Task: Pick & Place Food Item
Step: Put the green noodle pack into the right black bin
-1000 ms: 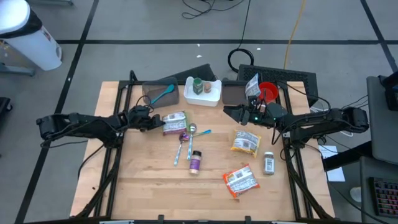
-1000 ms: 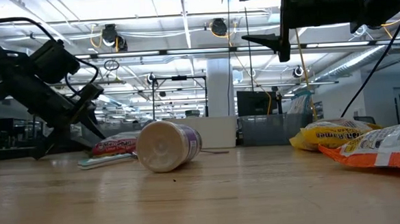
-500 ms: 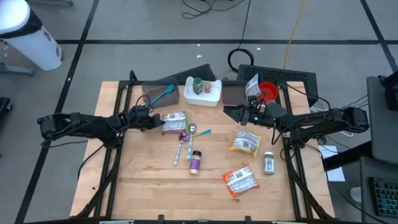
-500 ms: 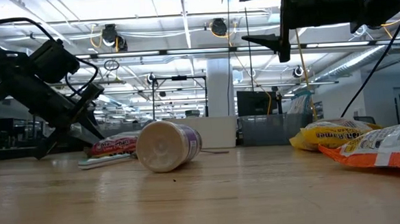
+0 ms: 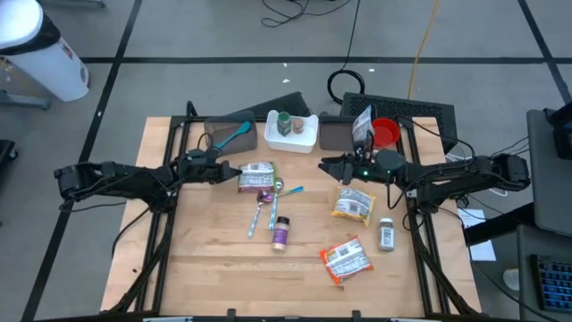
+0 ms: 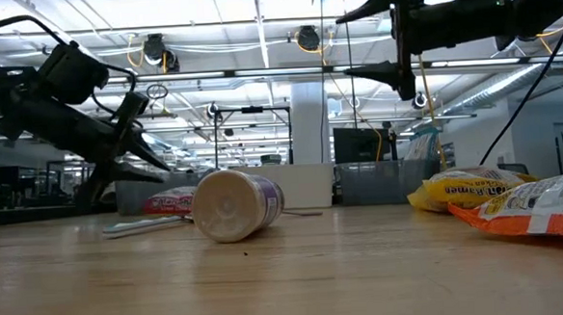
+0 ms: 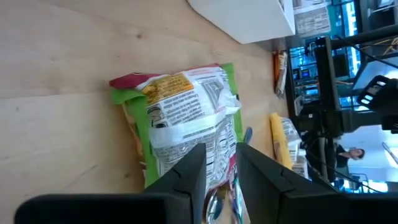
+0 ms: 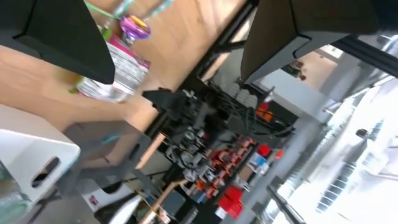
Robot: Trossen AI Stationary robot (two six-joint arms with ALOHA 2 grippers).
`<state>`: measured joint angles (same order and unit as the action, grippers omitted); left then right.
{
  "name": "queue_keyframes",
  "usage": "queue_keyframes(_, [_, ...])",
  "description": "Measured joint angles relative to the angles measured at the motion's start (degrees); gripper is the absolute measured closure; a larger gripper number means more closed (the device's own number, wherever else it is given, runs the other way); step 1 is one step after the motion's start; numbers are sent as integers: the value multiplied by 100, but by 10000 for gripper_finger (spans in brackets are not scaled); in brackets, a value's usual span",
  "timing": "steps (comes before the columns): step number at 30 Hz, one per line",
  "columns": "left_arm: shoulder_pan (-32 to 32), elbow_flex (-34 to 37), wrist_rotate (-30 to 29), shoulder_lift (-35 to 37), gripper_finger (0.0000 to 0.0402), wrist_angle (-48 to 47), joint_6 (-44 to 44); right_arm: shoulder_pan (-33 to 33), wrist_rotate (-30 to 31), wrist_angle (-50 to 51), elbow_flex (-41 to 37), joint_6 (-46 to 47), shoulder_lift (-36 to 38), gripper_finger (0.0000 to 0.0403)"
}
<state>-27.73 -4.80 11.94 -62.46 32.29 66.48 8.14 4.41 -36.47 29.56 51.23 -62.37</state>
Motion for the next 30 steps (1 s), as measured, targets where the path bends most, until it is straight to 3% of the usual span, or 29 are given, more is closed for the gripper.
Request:
queue_keyframes(8, [-12, -2, -92, 2, 309, -96, -136, 0, -1, 192, 2, -7, 0, 62])
queue_keyframes(15, [-254, -9, 538, 4, 309, -516, -330, 0, -21, 590, 2, 55, 0, 62])
queue_keyframes(30, [-483, -11, 301, 9, 309, -1123, -676, 0, -21, 549, 2, 151, 0, 62])
